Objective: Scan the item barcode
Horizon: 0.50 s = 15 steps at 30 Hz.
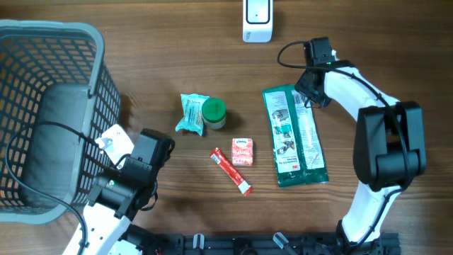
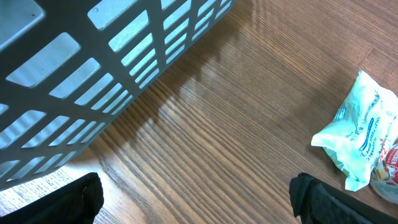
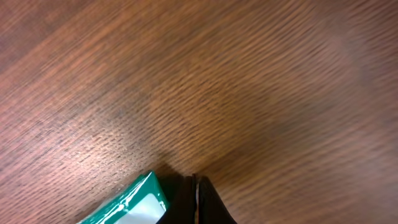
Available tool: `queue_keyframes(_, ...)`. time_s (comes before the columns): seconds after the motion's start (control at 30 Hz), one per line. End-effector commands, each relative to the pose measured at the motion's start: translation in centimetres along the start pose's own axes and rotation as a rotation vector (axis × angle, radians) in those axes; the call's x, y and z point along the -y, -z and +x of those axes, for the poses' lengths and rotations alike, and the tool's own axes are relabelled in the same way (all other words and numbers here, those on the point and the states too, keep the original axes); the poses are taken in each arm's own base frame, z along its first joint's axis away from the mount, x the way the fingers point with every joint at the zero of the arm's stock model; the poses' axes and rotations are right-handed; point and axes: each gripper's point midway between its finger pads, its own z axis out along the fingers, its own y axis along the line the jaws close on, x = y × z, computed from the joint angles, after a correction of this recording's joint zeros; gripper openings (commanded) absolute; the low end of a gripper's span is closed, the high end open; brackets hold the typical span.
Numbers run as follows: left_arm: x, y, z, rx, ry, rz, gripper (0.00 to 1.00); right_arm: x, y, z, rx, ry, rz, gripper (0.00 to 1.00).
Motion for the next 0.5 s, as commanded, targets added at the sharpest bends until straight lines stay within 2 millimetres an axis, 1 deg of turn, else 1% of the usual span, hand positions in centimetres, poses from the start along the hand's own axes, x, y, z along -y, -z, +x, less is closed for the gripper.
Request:
queue_keyframes(0.0, -0.2, 0.0, -0.1, 0.004, -0.003, -0.003, 1.0, -4.0, 0.0, 1.4, -0.083, 0.138, -0.215, 0.05)
queue_keyframes(0.03, -0.2, 0.0, -0.1, 0.004, -0.003, -0.003, 1.0, -5.4, 0.4, 1.8, -0.101, 0.202, -0.299, 0.05)
queue_keyframes(0.1, -0.2, 0.0, -0.1, 0.004, -0.003, -0.003, 1.0, -7.8, 1.6, 3.4, -0.156, 0.358, -0.469, 0.06)
queue_keyframes(0.13, -0.2, 0.0, -0.1, 0.004, -0.003, -0.003, 1.0, -8.4, 2.1, 4.1, -0.174, 0.42, -0.529, 0.08)
queue_keyframes(0.2, -0.2, 0.0, -0.1, 0.004, -0.003, -0.003, 1.0, -9.7, 3.8, 6.3, -0.231, 0.581, -0.695, 0.13)
queue_keyframes(0.23, -0.2, 0.0, -0.1, 0.004, -0.003, -0.003, 1.0, -9.7, 4.3, 7.1, -0.258, 0.617, -0.73, 0.15)
queue_keyframes(0.27, -0.2, 0.0, -0.1, 0.004, -0.003, -0.003, 1.0, -9.4, 4.3, 7.5, -0.272, 0.639, -0.728, 0.16)
queue_keyframes(0.33, -0.2, 0.0, -0.1, 0.004, -0.003, -0.003, 1.0, -8.8, 4.3, 8.3, -0.295, 0.695, -0.727, 0.14)
queue_keyframes(0.4, -0.2, 0.0, -0.1, 0.004, -0.003, -0.003, 1.0, -8.5, 4.8, 8.5, -0.314, 0.711, -0.722, 0.12)
queue_keyframes(0.43, -0.2, 0.0, -0.1, 0.004, -0.003, -0.003, 1.0, -8.4, 5.8, 8.3, -0.325, 0.705, -0.717, 0.12)
queue_keyframes(0.47, -0.2, 0.0, -0.1, 0.004, -0.003, -0.003, 1.0, -8.5, 7.1, 7.9, -0.329, 0.698, -0.716, 0.15)
